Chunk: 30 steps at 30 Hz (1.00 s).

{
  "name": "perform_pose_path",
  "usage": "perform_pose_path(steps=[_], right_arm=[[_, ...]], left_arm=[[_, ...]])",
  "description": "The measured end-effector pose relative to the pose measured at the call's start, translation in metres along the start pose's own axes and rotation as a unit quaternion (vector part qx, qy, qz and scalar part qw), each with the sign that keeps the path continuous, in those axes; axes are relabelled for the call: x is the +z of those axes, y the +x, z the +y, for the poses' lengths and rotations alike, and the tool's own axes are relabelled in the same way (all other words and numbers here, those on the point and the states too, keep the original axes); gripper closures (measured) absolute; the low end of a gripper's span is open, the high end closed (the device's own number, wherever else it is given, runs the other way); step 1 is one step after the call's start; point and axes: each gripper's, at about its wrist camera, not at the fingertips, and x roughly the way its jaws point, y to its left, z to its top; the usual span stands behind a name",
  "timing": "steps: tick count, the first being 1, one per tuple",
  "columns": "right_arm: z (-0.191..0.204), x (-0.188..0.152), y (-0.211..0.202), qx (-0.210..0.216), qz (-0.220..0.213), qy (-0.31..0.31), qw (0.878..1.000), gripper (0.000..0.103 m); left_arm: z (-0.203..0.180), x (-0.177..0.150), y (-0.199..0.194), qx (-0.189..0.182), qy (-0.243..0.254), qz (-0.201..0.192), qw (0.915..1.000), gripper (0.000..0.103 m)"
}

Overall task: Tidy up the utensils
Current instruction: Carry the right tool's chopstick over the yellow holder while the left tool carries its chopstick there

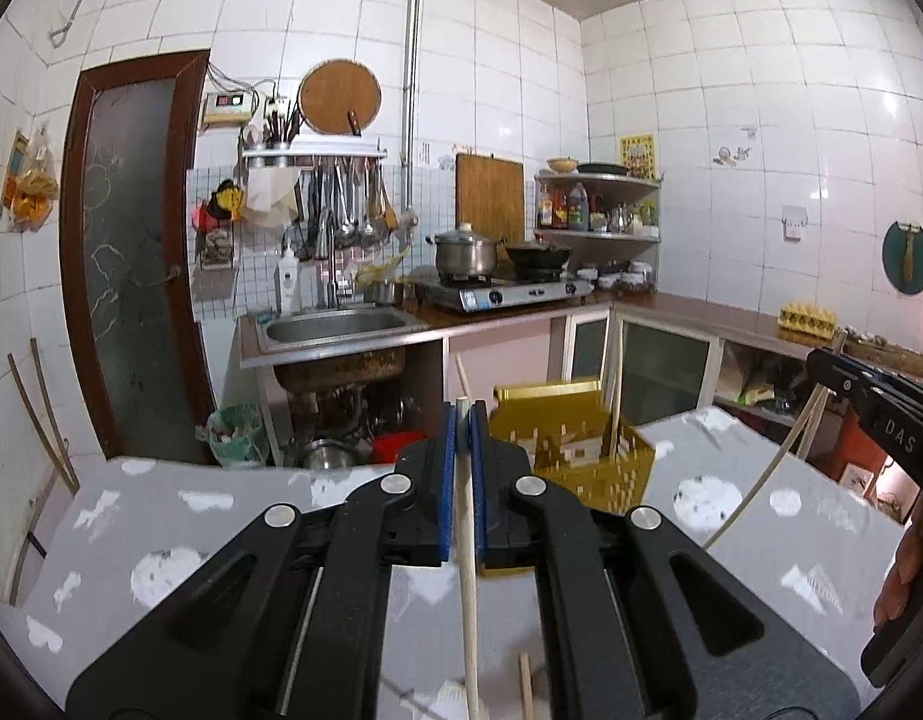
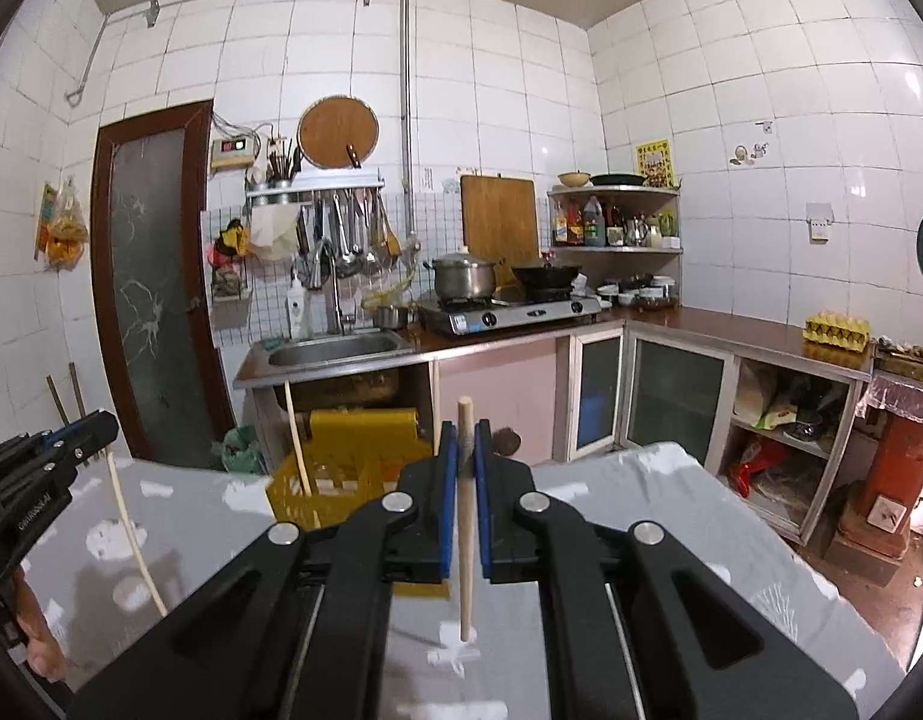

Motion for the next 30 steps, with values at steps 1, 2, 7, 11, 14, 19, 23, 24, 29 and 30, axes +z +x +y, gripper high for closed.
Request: perform_pose_path(steps=[1, 2, 7, 11, 14, 19, 23, 24, 29, 30], right_arm=[[0.001, 0.007, 0.004, 0.0, -0.003, -0.002, 1.0, 0.097], [0.0, 0.012, 0.006, 0.001, -0.005, -0.002, 1.0, 0.097], [0.001, 0.04, 0.019, 0.006, -0.013, -0.002, 1.0, 0.097], [0.006, 0.061, 0.029, 0.009, -0.026, -0.008, 1.0, 0.097], [0.012, 0.075, 0.037, 0.013, -0.036, -0.01, 0.999, 0.097], [0.024, 0.095, 0.056, 0.023, -0.045, -0.005, 0.999, 0.097], [0.034, 0.106, 0.077, 0.023, -0.049, 0.0, 0.999, 0.097], [0.035, 0.107, 0.083, 0.023, -0.049, 0.001, 0.999, 0.097], [0.037, 0.104, 0.116, 0.026, -0.034, 0.015, 0.999, 0.097], [0.037, 0.101, 0.122, 0.026, -0.028, 0.016, 0.999, 0.097]], left_arm=[[0.0, 0.007, 0.003, 0.001, -0.001, -0.005, 1.0, 0.1], [0.0, 0.016, 0.006, 0.001, -0.003, -0.011, 0.9999, 0.1], [0.001, 0.059, 0.019, -0.004, -0.024, -0.044, 0.9988, 0.099], [-0.002, 0.092, 0.032, -0.004, -0.036, -0.071, 0.9968, 0.099], [-0.006, 0.107, 0.042, 0.001, -0.042, -0.085, 0.9955, 0.099], [-0.013, 0.124, 0.062, 0.006, -0.045, -0.101, 0.9938, 0.1], [-0.022, 0.126, 0.081, 0.012, -0.04, -0.11, 0.9931, 0.1], [-0.023, 0.126, 0.086, 0.01, -0.042, -0.108, 0.9933, 0.1], [-0.025, 0.116, 0.118, 0.013, -0.054, -0.092, 0.9941, 0.1], [-0.025, 0.112, 0.124, 0.01, -0.057, -0.089, 0.9944, 0.1]])
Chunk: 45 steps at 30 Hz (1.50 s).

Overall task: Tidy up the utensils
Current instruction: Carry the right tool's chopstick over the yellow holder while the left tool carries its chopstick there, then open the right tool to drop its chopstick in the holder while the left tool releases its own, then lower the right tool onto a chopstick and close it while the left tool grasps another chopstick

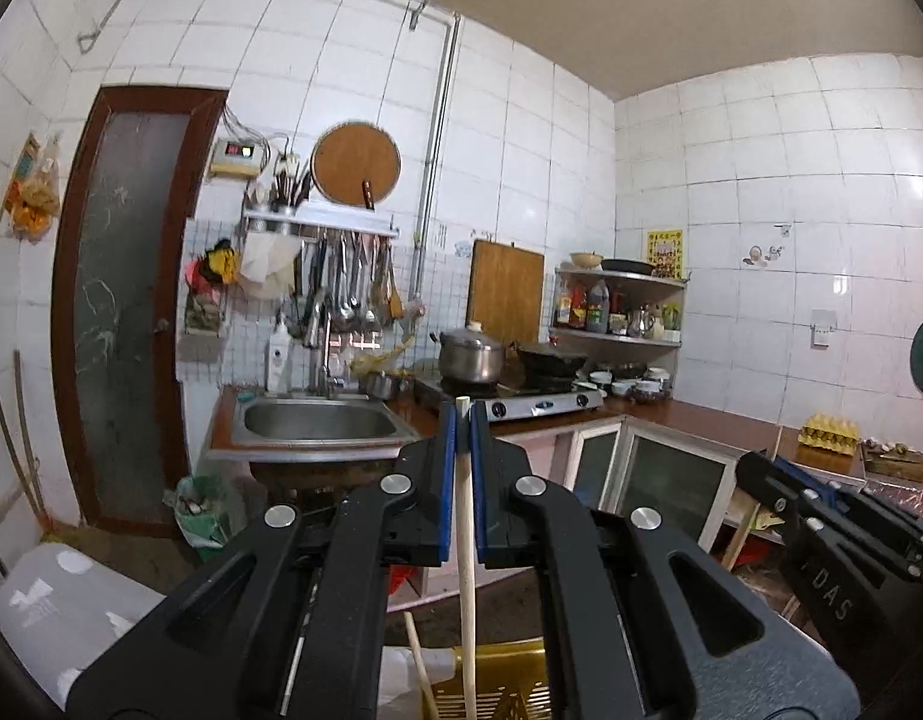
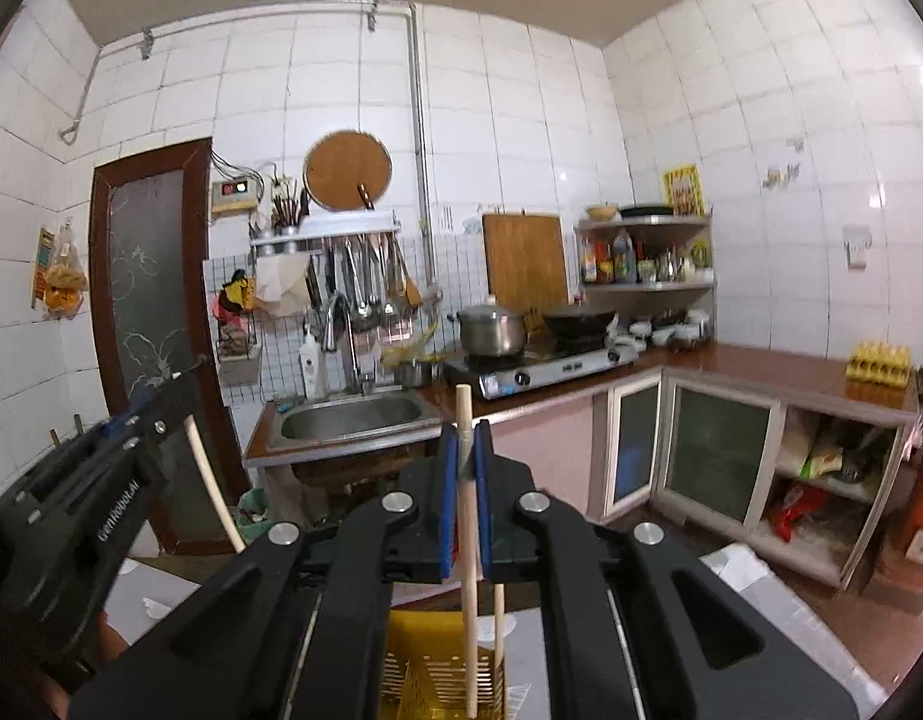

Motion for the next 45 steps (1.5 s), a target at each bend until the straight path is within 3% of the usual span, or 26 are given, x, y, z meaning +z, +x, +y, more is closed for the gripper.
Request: perform_pose_path(steps=[8, 13, 14, 16, 17, 18, 20, 22, 26, 29, 34, 39, 45], right_arm=[[-0.014, -0.055, 0.033, 0.001, 0.06, 0.0, 0.998, 0.097], [-0.018, -0.077, 0.044, 0.002, 0.09, -0.002, 0.996, 0.096], [-0.019, -0.081, 0.047, 0.001, 0.101, -0.002, 0.995, 0.095], [-0.021, -0.085, 0.05, -0.006, 0.119, -0.003, 0.993, 0.095], [-0.025, -0.087, 0.048, -0.01, 0.123, -0.003, 0.992, 0.087], [-0.027, -0.087, 0.046, -0.014, 0.125, -0.002, 0.992, 0.063], [-0.033, -0.086, 0.034, -0.024, 0.119, 0.002, 0.993, 0.042], [-0.038, -0.085, 0.023, -0.029, 0.115, 0.001, 0.993, 0.042], [-0.046, -0.09, -0.007, -0.027, 0.128, 0.001, 0.991, 0.041], [-0.047, -0.101, -0.027, -0.03, 0.138, -0.004, 0.99, 0.036], [-0.04, -0.134, -0.06, -0.031, 0.169, -0.029, 0.985, 0.035], [-0.031, -0.182, -0.083, -0.036, 0.22, -0.041, 0.974, 0.035], [-0.027, -0.233, -0.094, -0.043, 0.286, -0.013, 0.957, 0.035]], left_arm=[[0.014, -0.065, 0.034, 0.008, 0.009, 0.068, 0.9976, 0.099], [0.028, -0.077, 0.041, 0.013, -0.006, 0.099, 0.995, 0.099], [0.029, -0.077, 0.039, 0.016, 0.0, 0.1, 0.9949, 0.094], [0.029, -0.073, 0.036, 0.016, 0.006, 0.107, 0.9941, 0.068], [0.033, -0.068, 0.03, 0.024, 0.008, 0.102, 0.9944, 0.052], [0.035, -0.064, 0.025, 0.027, 0.006, 0.099, 0.9947, 0.039], [0.043, -0.055, 0.012, 0.027, 0.002, 0.1, 0.9946, 0.03], [0.05, -0.049, 0.0, 0.027, -0.003, 0.1, 0.9947, 0.026], [0.065, -0.051, -0.031, 0.037, -0.005, 0.106, 0.9937, 0.006], [0.073, -0.061, -0.053, 0.038, -0.002, 0.117, 0.9924, 0.005], [0.079, -0.097, -0.077, 0.026, 0.015, 0.171, 0.9849, 0.005], [0.078, -0.146, -0.095, 0.026, 0.031, 0.224, 0.9738, 0.005], [0.074, -0.195, -0.109, 0.036, 0.033, 0.278, 0.9594, 0.005]])
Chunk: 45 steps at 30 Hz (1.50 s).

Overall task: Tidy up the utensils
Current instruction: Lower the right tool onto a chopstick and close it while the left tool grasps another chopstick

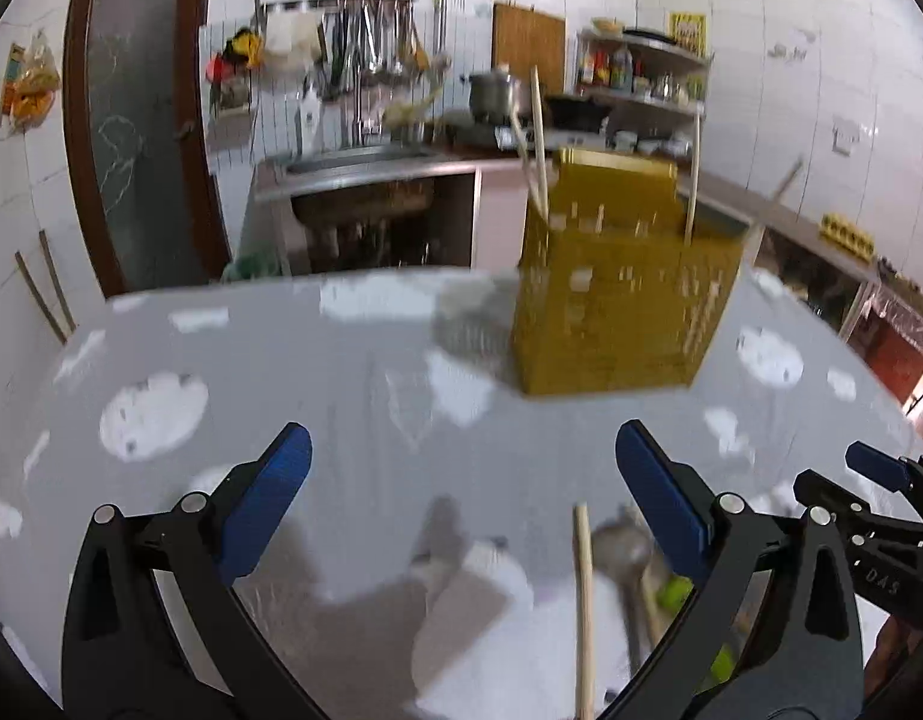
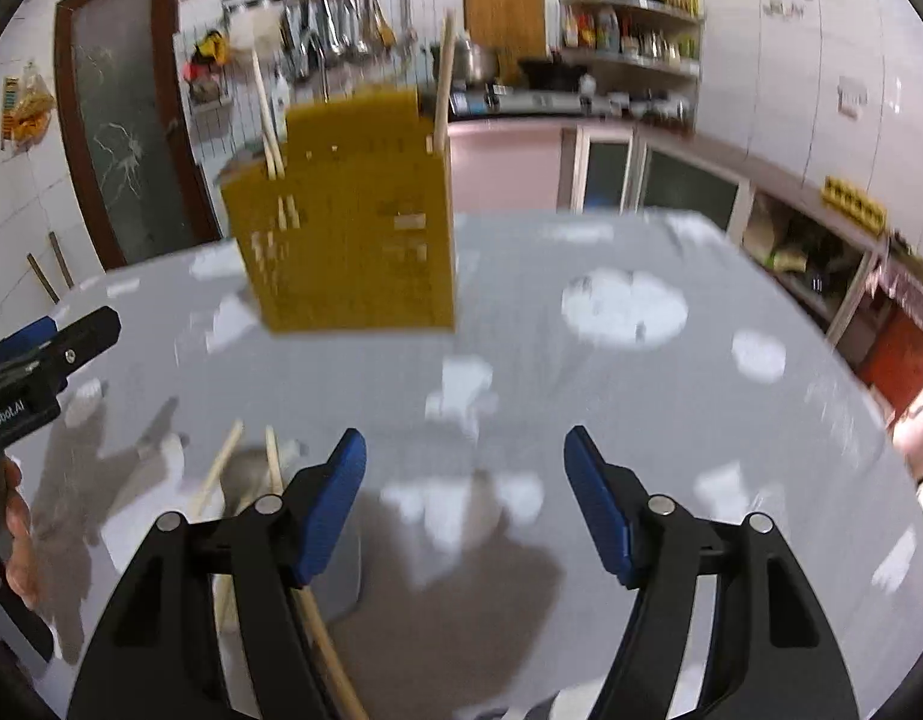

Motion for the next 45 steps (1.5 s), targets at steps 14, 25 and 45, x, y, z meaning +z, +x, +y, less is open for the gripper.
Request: perform_pose_path(steps=[14, 25, 45], right_arm=[[0.033, -0.025, 0.008, 0.022, 0.032, -0.026, 0.999, 0.036], [0.049, -0.024, 0.022, 0.024, 0.045, -0.067, 0.996, 0.04], [0.084, -0.009, 0.054, 0.057, 0.091, -0.092, 0.99, 0.087]], left_arm=[[0.002, -0.041, 0.031, 0.003, -0.007, 0.086, 0.9963, 0.005], [0.01, -0.042, 0.04, 0.006, -0.018, 0.1, 0.9948, 0.005], [0.039, -0.039, 0.05, 0.02, -0.023, 0.124, 0.9919, 0.005]])
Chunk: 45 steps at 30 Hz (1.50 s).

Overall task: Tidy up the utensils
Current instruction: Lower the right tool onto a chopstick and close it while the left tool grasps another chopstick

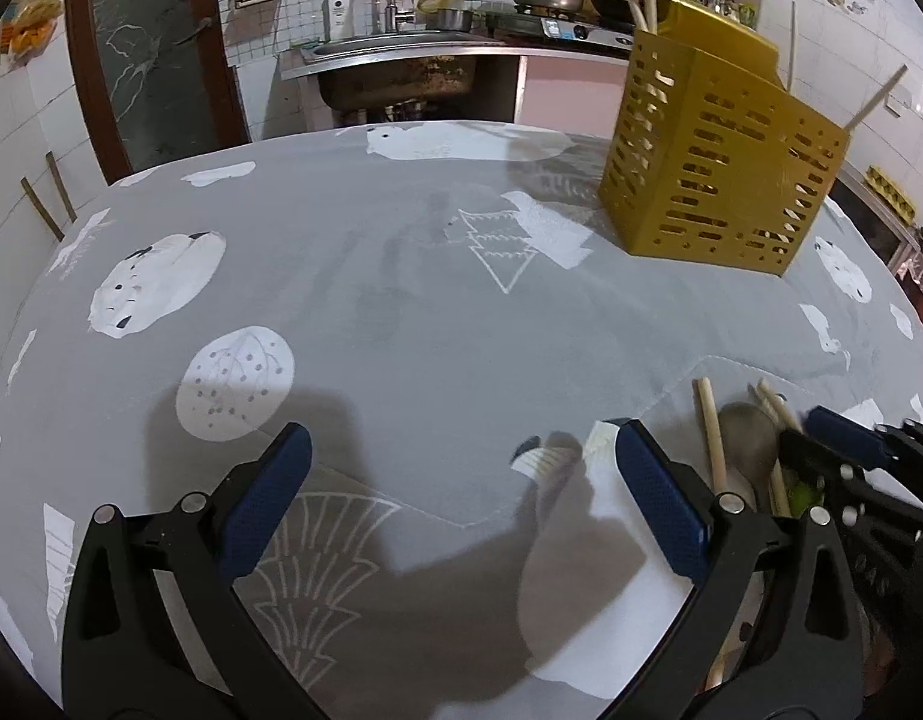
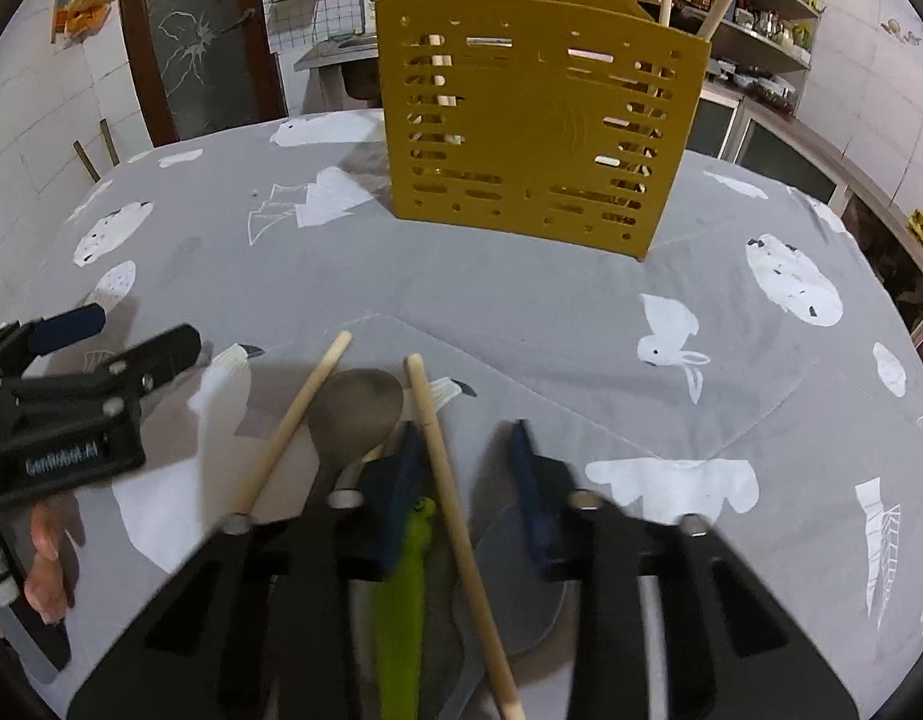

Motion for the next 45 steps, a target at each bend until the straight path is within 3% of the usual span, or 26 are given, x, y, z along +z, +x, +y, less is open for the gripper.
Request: perform_pose_path(steps=[6, 11, 20, 26, 28, 30, 36, 42, 45], right_arm=[[-0.017, -0.002, -0.003, 0.001, -0.005, 0.036, 0.999, 0.096], [-0.052, -0.01, -0.009, -0.008, -0.006, 0.089, 0.996, 0.097], [-0.079, -0.021, -0.011, -0.022, -0.006, 0.108, 0.994, 0.097], [-0.081, -0.017, -0.008, -0.028, -0.01, 0.109, 0.994, 0.096], [-0.083, -0.015, -0.007, -0.027, -0.009, 0.113, 0.993, 0.096], [-0.084, -0.013, -0.005, -0.027, -0.007, 0.118, 0.993, 0.096], [-0.08, -0.011, -0.002, -0.039, -0.004, 0.105, 0.994, 0.096], [-0.077, -0.011, -0.002, -0.046, -0.008, 0.101, 0.994, 0.096], [-0.076, -0.013, -0.003, -0.048, -0.013, 0.099, 0.994, 0.097]], left_arm=[[-0.017, -0.004, 0.001, -0.022, 0.013, 0.008, 0.9996, 0.005], [-0.042, -0.009, -0.001, -0.039, 0.037, 0.011, 0.9985, 0.005], [-0.066, -0.015, -0.001, -0.041, 0.064, 0.015, 0.997, 0.008], [-0.063, -0.016, 0.001, -0.041, 0.063, 0.025, 0.9969, 0.026], [-0.07, -0.013, 0.003, -0.039, 0.071, 0.025, 0.9964, 0.035], [-0.075, -0.009, 0.005, -0.043, 0.07, 0.025, 0.9963, 0.052], [-0.092, -0.001, 0.011, -0.038, 0.079, 0.025, 0.9959, 0.077], [-0.094, 0.0, 0.011, -0.041, 0.075, 0.027, 0.996, 0.097], [-0.093, -0.001, 0.01, -0.043, 0.076, 0.023, 0.9959, 0.098]])
